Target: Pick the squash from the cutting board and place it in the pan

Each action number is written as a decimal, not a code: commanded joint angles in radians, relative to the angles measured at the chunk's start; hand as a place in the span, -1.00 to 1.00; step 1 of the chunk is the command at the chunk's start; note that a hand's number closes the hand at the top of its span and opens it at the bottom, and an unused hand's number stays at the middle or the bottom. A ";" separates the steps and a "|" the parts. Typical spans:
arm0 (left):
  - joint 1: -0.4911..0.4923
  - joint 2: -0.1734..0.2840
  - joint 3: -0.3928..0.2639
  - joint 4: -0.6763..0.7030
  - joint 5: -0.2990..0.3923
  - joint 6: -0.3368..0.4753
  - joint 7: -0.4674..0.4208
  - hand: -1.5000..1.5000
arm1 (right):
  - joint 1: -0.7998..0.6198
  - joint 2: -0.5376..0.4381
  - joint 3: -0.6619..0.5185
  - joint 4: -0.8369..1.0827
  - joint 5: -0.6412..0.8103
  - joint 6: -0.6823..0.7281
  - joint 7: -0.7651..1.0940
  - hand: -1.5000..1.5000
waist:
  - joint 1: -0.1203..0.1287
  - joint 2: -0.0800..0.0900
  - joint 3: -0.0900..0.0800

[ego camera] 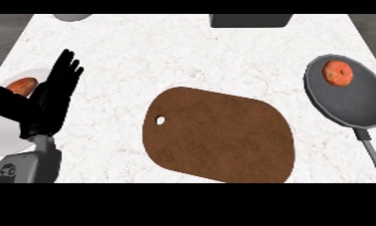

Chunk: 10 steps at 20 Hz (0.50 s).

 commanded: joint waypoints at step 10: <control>0.018 -0.002 -0.011 -0.046 -0.010 -0.004 0.015 0.00 | 0.267 -0.138 -0.025 0.050 -0.155 0.282 -0.211 -1.00 | 0.009 0.001 0.001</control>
